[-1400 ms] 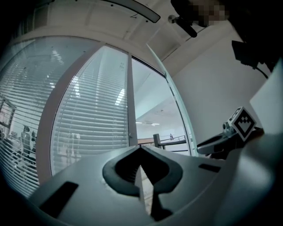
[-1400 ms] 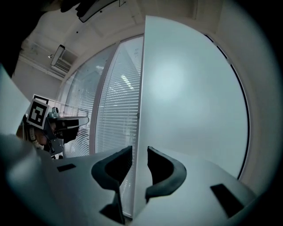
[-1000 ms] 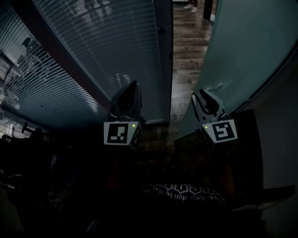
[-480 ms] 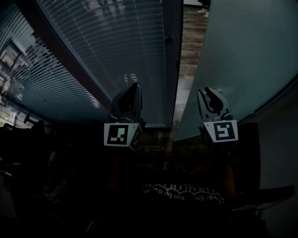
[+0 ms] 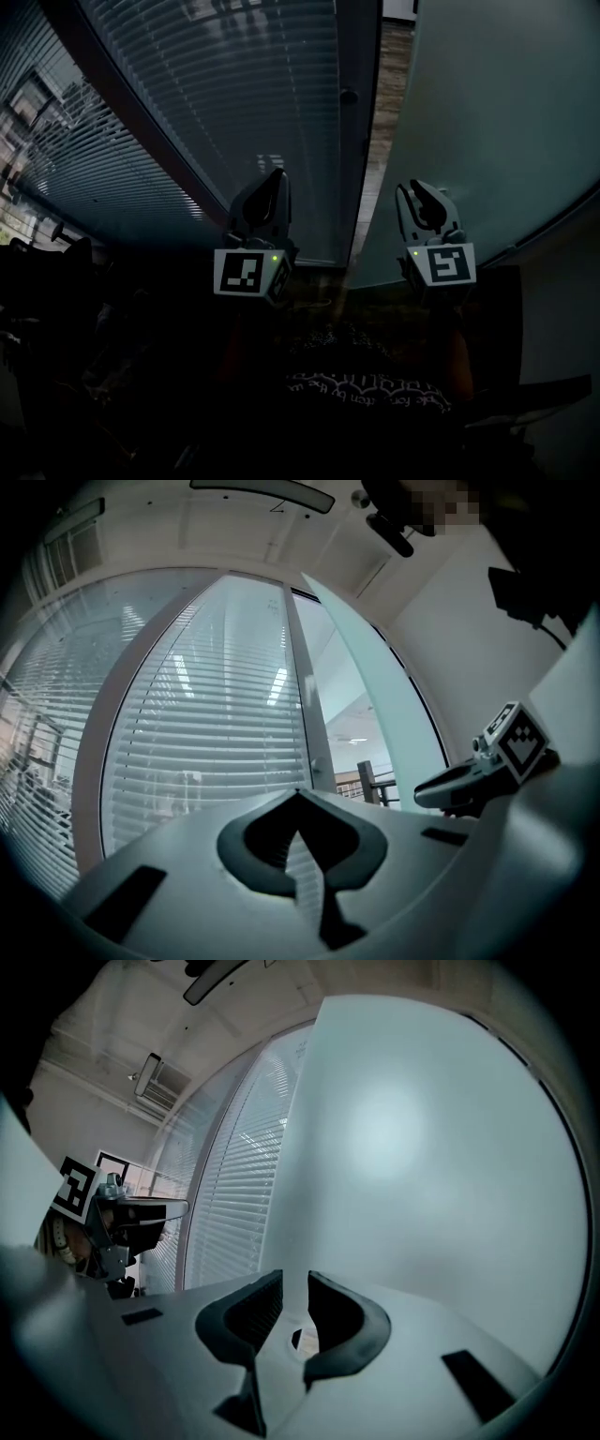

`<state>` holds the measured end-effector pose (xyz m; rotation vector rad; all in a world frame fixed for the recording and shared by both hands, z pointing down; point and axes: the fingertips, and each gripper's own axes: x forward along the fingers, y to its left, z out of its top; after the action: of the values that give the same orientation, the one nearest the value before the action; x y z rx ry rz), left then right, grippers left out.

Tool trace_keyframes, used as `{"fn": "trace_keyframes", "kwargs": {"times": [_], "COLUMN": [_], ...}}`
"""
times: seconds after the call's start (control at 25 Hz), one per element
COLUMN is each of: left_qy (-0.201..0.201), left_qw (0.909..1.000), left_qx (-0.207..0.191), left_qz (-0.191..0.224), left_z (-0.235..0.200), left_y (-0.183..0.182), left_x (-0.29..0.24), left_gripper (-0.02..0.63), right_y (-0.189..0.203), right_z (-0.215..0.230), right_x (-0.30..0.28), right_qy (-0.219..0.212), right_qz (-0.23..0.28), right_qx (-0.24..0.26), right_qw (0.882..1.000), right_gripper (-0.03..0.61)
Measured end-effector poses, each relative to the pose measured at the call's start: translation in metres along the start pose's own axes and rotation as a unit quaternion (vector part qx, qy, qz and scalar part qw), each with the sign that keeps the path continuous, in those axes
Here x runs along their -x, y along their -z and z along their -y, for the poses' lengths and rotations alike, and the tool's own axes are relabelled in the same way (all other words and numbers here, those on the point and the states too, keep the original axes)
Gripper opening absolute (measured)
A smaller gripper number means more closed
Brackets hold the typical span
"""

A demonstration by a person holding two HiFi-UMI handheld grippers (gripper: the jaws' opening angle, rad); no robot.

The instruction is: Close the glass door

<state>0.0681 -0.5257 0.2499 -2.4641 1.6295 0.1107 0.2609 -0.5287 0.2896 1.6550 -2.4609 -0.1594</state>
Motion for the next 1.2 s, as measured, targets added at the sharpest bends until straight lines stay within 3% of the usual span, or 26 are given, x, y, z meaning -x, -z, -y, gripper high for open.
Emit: {"fn": "trace_keyframes", "kwargs": {"times": [1.2], "left_qy": [0.019], "left_qw": [0.9998], "left_qx": [0.007], "left_qz": [0.001], "left_z": [-0.045], "left_y": [0.050], "left_x": [-0.084], "left_gripper": [0.002], "right_y": [0.023], "right_z": [0.027], "right_x": [-0.102], "right_qy": [0.019], "right_qz": [-0.006], "right_qx": [-0.007], "right_qw": [1.000], "right_gripper": [0.084]}}
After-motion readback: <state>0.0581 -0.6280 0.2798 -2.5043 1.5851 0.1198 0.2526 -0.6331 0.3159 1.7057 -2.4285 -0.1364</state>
